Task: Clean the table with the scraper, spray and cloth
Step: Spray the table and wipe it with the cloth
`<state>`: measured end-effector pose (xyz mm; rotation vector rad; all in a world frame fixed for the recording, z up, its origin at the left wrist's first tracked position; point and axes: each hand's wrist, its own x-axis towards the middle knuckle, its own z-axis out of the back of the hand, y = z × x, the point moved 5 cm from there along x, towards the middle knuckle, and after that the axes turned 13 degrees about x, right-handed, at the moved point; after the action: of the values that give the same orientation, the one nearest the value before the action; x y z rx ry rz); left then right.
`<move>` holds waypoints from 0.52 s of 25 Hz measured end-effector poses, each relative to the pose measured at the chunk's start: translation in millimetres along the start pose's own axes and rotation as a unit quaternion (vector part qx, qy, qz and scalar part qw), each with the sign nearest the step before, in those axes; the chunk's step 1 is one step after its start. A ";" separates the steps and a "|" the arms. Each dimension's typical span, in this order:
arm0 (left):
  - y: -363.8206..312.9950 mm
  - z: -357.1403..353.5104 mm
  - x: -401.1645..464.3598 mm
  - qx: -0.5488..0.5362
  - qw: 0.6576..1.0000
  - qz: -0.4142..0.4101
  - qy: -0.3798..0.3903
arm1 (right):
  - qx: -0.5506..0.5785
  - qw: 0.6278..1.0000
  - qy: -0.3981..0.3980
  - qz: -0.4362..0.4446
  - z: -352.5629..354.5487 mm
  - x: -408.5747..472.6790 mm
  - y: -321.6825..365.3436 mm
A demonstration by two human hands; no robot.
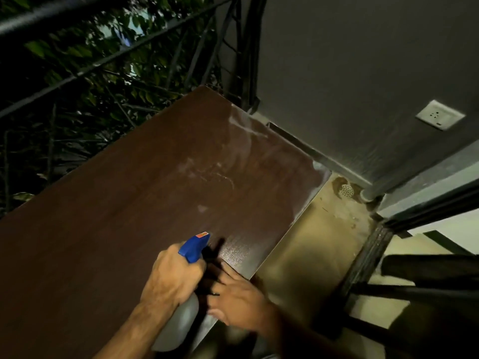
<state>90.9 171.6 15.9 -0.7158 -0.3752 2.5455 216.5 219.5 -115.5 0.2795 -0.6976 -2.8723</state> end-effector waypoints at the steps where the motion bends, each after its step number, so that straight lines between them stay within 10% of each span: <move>1: -2.3 -2.4 1.8 0.004 1.000 -0.001 0.005 | -0.012 1.000 -0.007 0.005 2.0 -2.7 -10.9; 9: -29.6 -4.2 12.5 0.015 0.999 -0.028 0.012 | 0.099 0.907 -0.180 -0.368 107.7 -77.3 -216.3; 13: -43.9 -0.6 20.3 -0.011 1.000 -0.013 0.004 | 0.101 0.905 -0.192 -0.365 97.4 -68.6 -203.0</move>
<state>91.7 219.4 23.3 -0.7235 -0.4078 2.5165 236.4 454.0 -115.7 -0.0257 -1.1762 -3.6238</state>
